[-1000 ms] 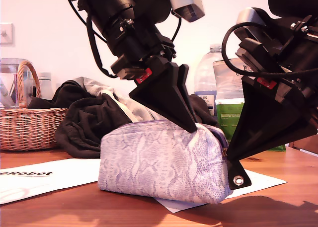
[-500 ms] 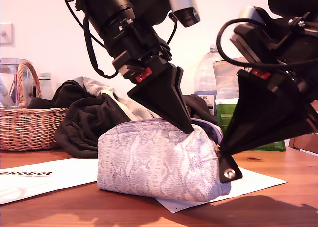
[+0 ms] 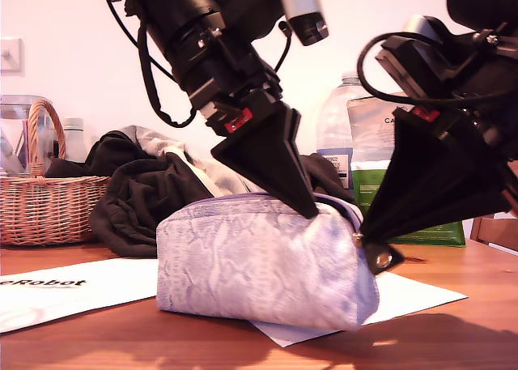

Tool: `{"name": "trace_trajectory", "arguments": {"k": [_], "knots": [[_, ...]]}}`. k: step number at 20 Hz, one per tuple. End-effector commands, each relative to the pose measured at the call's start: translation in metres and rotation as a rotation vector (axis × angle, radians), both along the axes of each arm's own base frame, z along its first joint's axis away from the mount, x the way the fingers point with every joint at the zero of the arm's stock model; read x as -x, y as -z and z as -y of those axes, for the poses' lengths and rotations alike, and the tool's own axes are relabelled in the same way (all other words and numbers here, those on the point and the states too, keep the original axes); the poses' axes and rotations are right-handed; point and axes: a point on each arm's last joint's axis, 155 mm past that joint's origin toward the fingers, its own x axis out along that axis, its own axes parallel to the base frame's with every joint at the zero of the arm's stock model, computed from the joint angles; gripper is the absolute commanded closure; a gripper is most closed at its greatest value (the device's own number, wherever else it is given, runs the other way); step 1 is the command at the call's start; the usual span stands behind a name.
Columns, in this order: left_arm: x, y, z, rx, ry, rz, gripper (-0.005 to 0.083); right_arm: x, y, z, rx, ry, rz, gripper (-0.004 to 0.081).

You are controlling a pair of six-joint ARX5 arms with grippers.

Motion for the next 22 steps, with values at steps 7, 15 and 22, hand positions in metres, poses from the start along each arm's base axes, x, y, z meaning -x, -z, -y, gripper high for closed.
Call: {"name": "trace_trajectory", "arguments": {"k": [7, 15, 22], "knots": [[0.011, 0.007, -0.007, -0.042, 0.002, -0.036, 0.0426, -0.001, 0.007, 0.010, 0.084, -0.029, 0.042, 0.0783], [-0.012, 0.002, -0.015, -0.083, -0.054, 0.085, 0.0269, 0.000, 0.007, 0.010, 0.093, -0.049, 0.055, 0.0783], [-0.015, -0.020, -0.012, -0.029, -0.081, 0.115, 0.0269, 0.000, 0.007, 0.010, 0.096, -0.060, 0.067, 0.0783]]}}
